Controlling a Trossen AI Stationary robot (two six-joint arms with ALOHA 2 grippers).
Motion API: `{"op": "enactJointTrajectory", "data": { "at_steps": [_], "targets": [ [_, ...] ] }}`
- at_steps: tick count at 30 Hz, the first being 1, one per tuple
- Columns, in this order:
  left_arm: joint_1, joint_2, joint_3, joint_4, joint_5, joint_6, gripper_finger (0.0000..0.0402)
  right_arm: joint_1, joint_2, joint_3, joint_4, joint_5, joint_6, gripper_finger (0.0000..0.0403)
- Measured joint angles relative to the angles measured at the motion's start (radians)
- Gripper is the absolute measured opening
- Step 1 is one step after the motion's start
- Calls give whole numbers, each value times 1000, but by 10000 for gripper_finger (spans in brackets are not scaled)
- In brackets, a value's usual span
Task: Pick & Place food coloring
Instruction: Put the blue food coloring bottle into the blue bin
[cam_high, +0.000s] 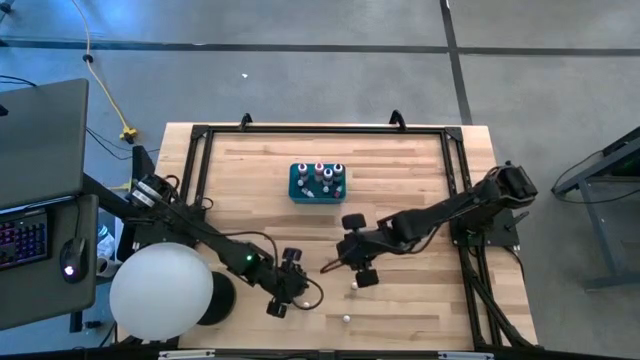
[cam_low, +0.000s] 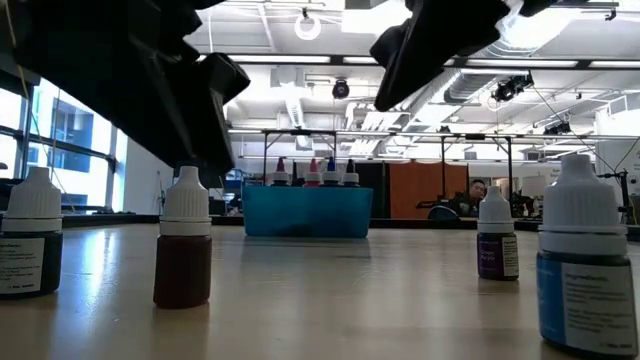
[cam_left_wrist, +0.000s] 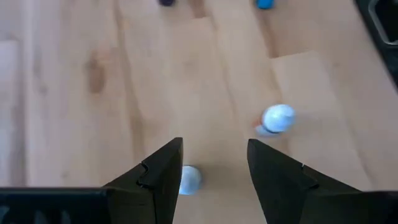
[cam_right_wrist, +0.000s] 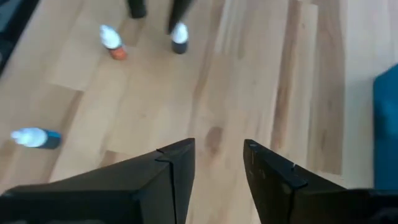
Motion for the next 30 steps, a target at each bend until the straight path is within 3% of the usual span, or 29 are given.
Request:
{"op": "enactJointTrajectory", "data": {
  "at_steps": [4, 19, 30],
  "targets": [
    [0, 0, 0, -29, -65, 0, 176, 26, 0, 0, 9, -1, 27, 129],
    [0, 76, 1, -38, -50, -130, 176, 121, 1, 0, 6, -1, 112, 129],
    [1, 113, 1, -33, -67, -131, 160, 149, 1, 0, 6, 11, 112, 129]
  ]
}}
